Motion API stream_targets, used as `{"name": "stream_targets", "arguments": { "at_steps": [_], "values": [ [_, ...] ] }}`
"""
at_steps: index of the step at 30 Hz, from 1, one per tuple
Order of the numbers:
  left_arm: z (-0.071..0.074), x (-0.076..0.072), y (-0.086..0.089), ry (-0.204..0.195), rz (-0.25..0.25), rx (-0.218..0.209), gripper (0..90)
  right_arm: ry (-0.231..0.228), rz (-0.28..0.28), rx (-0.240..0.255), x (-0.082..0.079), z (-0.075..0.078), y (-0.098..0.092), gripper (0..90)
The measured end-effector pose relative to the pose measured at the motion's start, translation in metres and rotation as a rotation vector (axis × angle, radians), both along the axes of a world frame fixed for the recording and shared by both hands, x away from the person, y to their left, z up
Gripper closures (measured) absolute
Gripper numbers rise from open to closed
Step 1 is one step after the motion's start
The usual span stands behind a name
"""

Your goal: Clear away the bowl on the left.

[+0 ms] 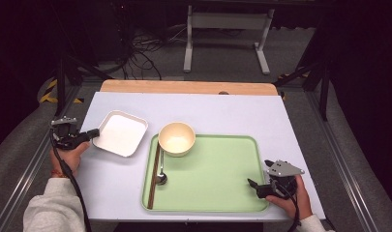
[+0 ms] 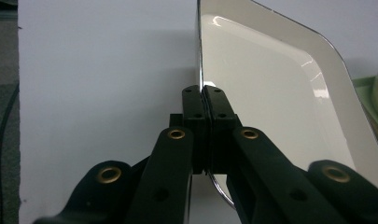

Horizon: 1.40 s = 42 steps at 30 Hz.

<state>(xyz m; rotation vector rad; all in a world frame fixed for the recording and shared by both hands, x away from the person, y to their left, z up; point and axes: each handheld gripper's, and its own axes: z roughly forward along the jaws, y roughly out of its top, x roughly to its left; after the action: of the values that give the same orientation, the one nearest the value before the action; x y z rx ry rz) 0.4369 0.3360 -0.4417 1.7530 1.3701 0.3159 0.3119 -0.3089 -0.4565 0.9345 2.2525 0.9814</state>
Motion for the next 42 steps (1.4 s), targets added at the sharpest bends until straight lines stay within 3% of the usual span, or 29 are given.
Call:
{"name": "stream_targets", "arguments": {
  "at_steps": [5,7,13,21,25,42],
  "values": [
    [0.002,-0.001,0.0,-0.016,-0.028,-0.029,89.3,0.0,0.002,-0.004,0.0,0.0,0.001,9.6],
    [0.003,-0.003,-0.001,-0.027,-0.01,-0.034,89.3,0.001,0.001,-0.002,0.0,0.0,0.001,9.6],
    [0.004,-0.005,0.003,-0.052,-0.015,-0.106,89.3,0.001,0.001,0.0,0.0,0.0,0.001,9.7],
    [0.013,-0.009,-0.002,-0.096,-0.039,-0.092,89.3,-0.001,-0.004,0.002,0.0,0.001,0.001,9.7],
    [0.018,-0.012,-0.005,-0.124,-0.05,-0.115,89.3,-0.01,-0.012,0.01,0.001,0.003,0.0,9.7],
    [0.04,-0.023,-0.021,-0.206,-0.108,-0.145,89.3,-0.034,-0.044,0.052,0.0,0.007,-0.005,9.4]
  ]
}}
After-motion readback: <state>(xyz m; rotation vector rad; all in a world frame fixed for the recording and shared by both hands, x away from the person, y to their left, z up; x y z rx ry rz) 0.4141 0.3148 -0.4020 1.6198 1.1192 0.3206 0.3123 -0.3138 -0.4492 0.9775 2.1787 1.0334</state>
